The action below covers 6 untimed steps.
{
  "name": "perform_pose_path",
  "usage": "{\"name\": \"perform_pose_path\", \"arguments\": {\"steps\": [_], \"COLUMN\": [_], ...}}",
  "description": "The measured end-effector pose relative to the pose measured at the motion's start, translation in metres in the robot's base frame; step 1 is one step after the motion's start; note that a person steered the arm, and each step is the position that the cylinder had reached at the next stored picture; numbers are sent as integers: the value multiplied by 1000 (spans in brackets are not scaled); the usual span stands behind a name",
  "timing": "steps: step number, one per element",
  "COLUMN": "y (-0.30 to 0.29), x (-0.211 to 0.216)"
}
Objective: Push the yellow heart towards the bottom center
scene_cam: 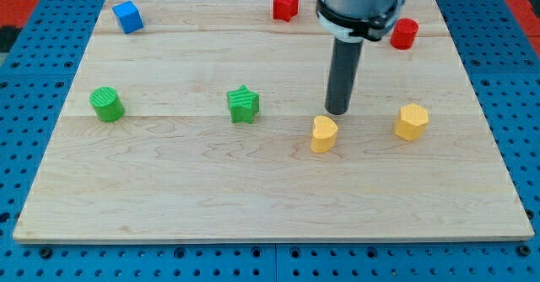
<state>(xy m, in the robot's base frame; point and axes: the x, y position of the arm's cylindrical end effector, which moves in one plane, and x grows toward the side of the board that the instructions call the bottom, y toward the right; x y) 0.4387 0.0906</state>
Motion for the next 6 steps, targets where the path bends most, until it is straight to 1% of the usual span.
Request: {"name": "perform_pose_path", "arguments": {"steps": [2,5,6], "y": [-57,5,7], "x": [24,73,82]}}
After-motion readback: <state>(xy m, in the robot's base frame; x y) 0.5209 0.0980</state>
